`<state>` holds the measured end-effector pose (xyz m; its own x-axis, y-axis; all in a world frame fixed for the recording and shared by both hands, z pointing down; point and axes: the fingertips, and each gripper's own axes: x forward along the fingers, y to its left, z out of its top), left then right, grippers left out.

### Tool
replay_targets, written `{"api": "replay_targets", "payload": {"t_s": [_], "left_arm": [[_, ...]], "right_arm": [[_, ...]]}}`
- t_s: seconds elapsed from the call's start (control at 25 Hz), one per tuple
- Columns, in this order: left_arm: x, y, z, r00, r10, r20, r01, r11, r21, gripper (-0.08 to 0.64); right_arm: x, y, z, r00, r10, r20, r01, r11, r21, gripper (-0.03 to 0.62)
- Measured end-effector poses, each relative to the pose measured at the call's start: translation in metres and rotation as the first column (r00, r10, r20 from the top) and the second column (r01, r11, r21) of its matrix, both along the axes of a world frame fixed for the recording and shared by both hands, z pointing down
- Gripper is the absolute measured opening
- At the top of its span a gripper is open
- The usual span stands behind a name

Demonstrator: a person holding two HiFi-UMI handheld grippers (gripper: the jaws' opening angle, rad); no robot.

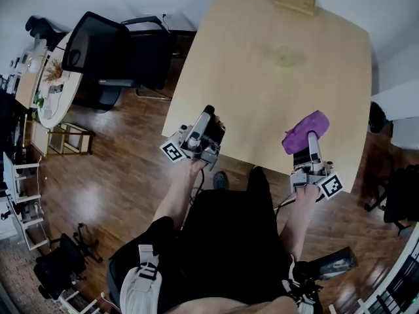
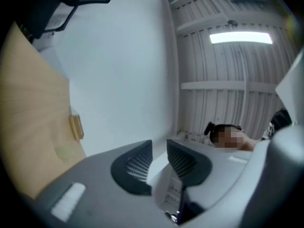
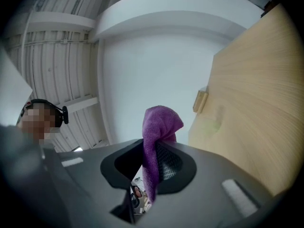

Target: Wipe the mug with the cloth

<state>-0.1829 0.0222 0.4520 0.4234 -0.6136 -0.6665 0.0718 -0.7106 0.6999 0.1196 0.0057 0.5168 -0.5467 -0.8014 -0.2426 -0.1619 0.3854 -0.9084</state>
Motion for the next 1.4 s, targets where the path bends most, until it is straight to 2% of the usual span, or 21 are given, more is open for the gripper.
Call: {"api": "replay_targets", "payload": {"t_s": [0.16,0.32,0.4,0.52,0.6,0.72,0.8,1.12,1.4], "left_arm": [[0.008,0.043,-0.002,0.992,0.108,-0.065,-0.105,0.994,0.042,0.089],[0.006,0.073,-0.010,0.982,0.155,-0.105,-0.148,0.986,0.070,0.044],[0.006,0.091,-0.014,0.982,0.163,-0.094,-0.157,0.986,0.063,0.037],[0.006,0.107,-0.022,0.987,0.154,-0.035,-0.151,0.986,0.067,0.023],[0.010,0.116,-0.027,0.990,0.133,0.045,-0.136,0.988,0.067,0.020],[0.017,0.130,-0.032,0.980,0.109,0.169,-0.122,0.990,0.067,0.018],[0.024,0.138,-0.035,0.971,0.096,0.219,-0.114,0.991,0.071,0.018],[0.096,0.169,-0.046,0.940,0.080,0.331,-0.112,0.991,0.077,0.018],[0.143,0.193,-0.046,0.905,0.021,0.424,-0.053,0.997,0.063,0.009]], "right_arm": [[-0.025,0.072,-0.015,0.998,0.053,-0.033,-0.053,0.999,-0.007,0.060],[-0.044,0.124,-0.022,0.994,0.081,-0.077,-0.082,0.996,-0.017,0.061],[-0.049,0.142,-0.031,0.992,0.087,-0.092,-0.089,0.996,-0.011,0.060],[-0.058,0.151,-0.053,0.992,0.073,-0.107,-0.070,0.997,0.036,0.060],[-0.066,0.155,-0.062,0.993,0.055,-0.107,-0.050,0.997,0.057,0.060],[-0.077,0.165,-0.066,0.994,0.022,-0.103,-0.014,0.997,0.074,0.060],[-0.079,0.173,-0.067,0.995,0.004,-0.101,0.004,0.997,0.077,0.061],[-0.027,0.195,-0.067,0.998,-0.017,-0.065,0.024,0.995,0.100,0.061],[0.009,0.211,-0.058,0.997,-0.075,-0.014,0.076,0.991,0.109,0.060]]}}
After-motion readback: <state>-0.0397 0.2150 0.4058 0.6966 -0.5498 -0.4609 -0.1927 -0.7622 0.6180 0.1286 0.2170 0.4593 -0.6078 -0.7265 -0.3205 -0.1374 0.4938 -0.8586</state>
